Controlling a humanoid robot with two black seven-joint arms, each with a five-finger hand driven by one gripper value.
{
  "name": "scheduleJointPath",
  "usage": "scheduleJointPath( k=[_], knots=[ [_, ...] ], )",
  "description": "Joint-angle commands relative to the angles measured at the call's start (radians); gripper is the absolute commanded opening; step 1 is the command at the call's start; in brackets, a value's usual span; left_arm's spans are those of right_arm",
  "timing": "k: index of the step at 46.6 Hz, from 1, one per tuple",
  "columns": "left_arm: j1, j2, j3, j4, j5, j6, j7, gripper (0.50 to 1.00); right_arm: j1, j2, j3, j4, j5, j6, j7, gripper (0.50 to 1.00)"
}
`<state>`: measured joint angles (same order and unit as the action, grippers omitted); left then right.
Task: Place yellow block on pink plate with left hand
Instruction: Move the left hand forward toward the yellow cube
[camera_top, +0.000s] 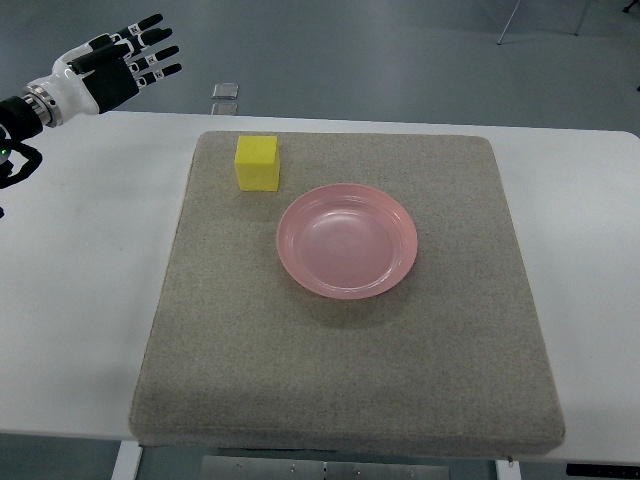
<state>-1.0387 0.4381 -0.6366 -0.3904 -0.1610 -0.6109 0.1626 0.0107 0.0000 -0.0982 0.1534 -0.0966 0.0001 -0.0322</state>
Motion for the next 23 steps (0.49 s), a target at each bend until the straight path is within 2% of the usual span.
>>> scheduleJointPath(
  k=[1, 11, 23],
  knots=[
    [-0.001, -0.002, 0.001, 0.010, 0.000, 0.000, 0.002, 0.994, 0.000, 0.000, 0.000, 0.000, 0.000, 0.001, 0.000, 0.924],
    [-0.003, -0.059, -0.005, 0.047, 0.001, 0.000, 0.002, 0.994, 0.000, 0.000, 0.000, 0.000, 0.000, 0.000, 0.000, 0.924],
    [0.000, -0.062, -0.003, 0.053, 0.002, 0.000, 0.003, 0.994, 0.000, 0.000, 0.000, 0.000, 0.000, 0.000, 0.000, 0.924]
  ],
)
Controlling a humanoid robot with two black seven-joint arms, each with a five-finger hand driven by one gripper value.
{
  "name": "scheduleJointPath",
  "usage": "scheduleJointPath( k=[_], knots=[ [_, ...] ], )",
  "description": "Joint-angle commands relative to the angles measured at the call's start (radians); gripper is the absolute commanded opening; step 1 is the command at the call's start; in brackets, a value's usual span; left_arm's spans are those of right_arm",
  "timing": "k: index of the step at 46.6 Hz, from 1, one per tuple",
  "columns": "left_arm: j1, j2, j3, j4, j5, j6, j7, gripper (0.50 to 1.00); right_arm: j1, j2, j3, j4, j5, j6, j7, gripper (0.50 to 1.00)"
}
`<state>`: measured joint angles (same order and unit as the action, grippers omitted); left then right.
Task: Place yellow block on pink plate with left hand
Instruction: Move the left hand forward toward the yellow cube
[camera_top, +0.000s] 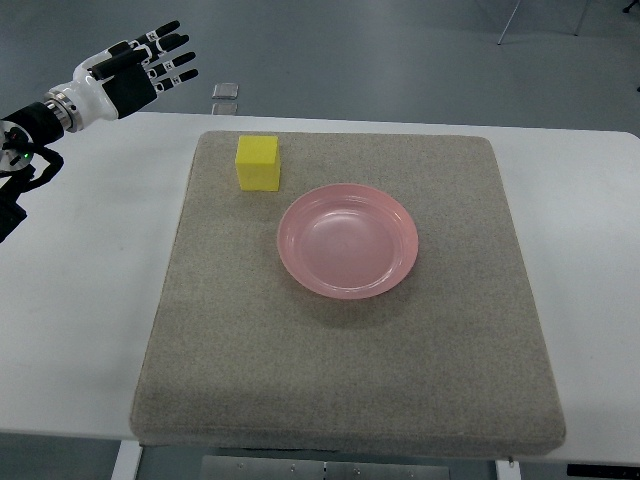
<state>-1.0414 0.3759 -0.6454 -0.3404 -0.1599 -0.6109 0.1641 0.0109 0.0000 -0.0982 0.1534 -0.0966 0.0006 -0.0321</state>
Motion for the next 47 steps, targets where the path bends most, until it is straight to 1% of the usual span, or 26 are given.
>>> scheduleJointPath(
  k=[1, 13, 28, 34, 38, 47],
  knots=[
    [0.003, -0.003, 0.007, 0.001, 0.000, 0.000, 0.002, 0.994, 0.000, 0.000, 0.000, 0.000, 0.000, -0.001, 0.000, 0.924],
    [0.003, -0.020, 0.006, 0.000, 0.000, 0.000, 0.000, 0.994, 0.000, 0.000, 0.000, 0.000, 0.000, -0.001, 0.000, 0.924],
    [0.011, -0.015, 0.004, 0.004, 0.006, 0.000, -0.008, 0.994, 0.000, 0.000, 0.000, 0.000, 0.000, 0.001, 0.000, 0.924],
    [-0.005, -0.006, 0.007, 0.003, 0.126, 0.000, -0.014, 0.994, 0.000, 0.000, 0.000, 0.000, 0.000, -0.001, 0.000, 0.924],
    [-0.011, -0.002, -0.002, 0.003, 0.276, 0.000, -0.049, 0.994, 0.000, 0.000, 0.000, 0.000, 0.000, 0.001, 0.000, 0.924],
    [-0.037, 0.004, -0.003, -0.014, 0.552, 0.000, -0.190, 0.994, 0.000, 0.000, 0.000, 0.000, 0.000, -0.001, 0.000, 0.924]
  ],
)
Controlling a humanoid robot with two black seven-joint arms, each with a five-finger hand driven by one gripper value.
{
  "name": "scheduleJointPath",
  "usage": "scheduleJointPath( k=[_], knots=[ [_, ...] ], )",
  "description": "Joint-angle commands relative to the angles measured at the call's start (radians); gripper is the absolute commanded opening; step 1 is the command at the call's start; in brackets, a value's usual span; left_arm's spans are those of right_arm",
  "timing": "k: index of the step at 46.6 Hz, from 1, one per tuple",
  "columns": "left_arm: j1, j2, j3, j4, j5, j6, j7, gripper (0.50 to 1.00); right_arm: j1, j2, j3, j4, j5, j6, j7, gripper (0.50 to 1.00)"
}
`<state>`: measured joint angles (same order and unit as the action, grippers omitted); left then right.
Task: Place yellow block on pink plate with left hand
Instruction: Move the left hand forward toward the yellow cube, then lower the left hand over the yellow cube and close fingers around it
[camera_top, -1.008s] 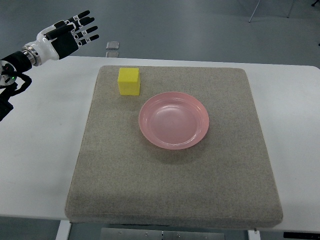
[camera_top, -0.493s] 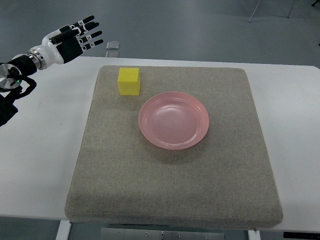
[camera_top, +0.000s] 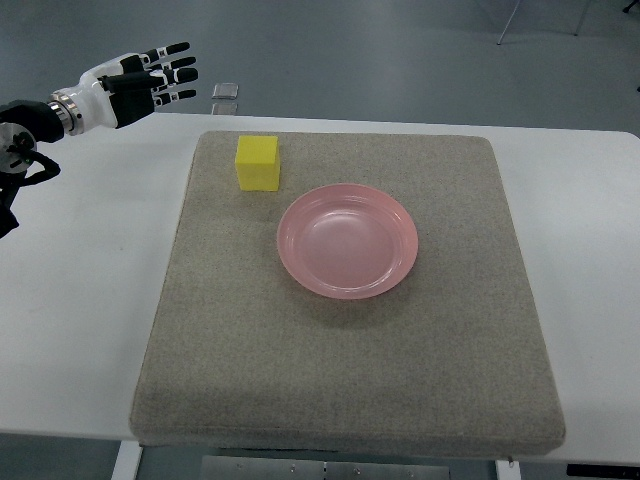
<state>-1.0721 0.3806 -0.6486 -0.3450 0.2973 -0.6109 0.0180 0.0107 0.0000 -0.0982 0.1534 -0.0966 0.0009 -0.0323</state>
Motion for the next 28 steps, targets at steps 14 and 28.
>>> scheduleJointPath(
  k=[14, 28],
  knots=[
    [-0.055, 0.031, 0.015, -0.167, 0.620, 0.000, -0.139, 0.992, 0.000, 0.000, 0.000, 0.000, 0.000, 0.001, 0.000, 0.924],
    [-0.088, 0.018, 0.029, -0.282, 1.094, 0.016, -0.141, 0.986, 0.000, 0.000, 0.000, 0.000, 0.000, 0.001, 0.000, 0.924]
  ],
)
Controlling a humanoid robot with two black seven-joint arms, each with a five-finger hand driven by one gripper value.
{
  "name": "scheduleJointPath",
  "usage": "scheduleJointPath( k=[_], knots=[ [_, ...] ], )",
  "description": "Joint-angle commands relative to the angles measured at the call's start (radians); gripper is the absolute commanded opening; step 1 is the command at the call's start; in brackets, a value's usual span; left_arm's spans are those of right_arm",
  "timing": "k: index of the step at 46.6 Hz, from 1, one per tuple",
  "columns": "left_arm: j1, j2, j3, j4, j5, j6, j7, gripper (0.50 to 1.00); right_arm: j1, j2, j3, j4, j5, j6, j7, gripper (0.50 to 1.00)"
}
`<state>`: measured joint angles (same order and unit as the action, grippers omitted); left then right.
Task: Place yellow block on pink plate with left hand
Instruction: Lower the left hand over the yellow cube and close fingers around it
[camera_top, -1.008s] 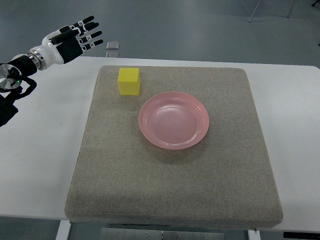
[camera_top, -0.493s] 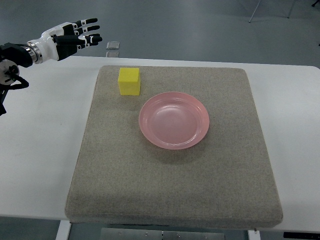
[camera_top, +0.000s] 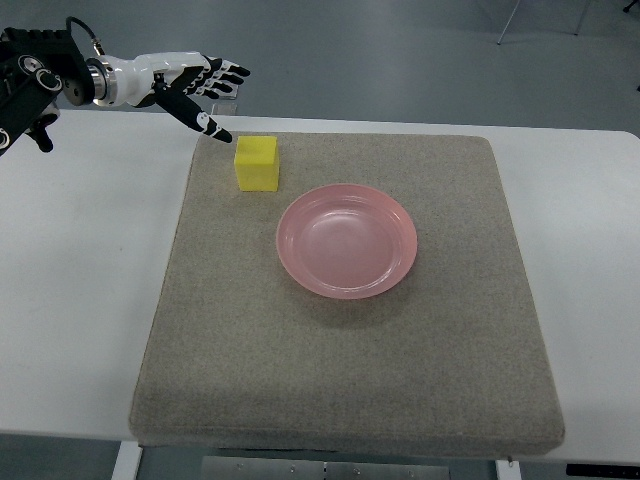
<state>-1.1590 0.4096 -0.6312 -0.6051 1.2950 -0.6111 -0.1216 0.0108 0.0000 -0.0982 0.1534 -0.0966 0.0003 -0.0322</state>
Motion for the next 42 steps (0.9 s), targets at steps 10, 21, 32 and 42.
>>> scheduleJointPath(
  k=[10, 21, 32, 42],
  knots=[
    [-0.001, -0.067, 0.102, -0.044, 0.254, 0.129, -0.001, 0.988, 0.000, 0.000, 0.000, 0.000, 0.000, 0.000, 0.000, 0.924],
    [0.012, -0.115, 0.114, -0.035, 0.280, 0.152, 0.000, 0.988, 0.000, 0.000, 0.000, 0.000, 0.000, 0.000, 0.000, 0.924],
    [0.016, -0.143, 0.140, -0.027, 0.283, 0.209, 0.007, 0.986, 0.000, 0.000, 0.000, 0.000, 0.000, 0.001, 0.000, 0.924],
    [0.033, -0.183, 0.160, -0.010, 0.343, 0.280, 0.010, 0.984, 0.000, 0.000, 0.000, 0.000, 0.000, 0.000, 0.000, 0.924]
  ],
)
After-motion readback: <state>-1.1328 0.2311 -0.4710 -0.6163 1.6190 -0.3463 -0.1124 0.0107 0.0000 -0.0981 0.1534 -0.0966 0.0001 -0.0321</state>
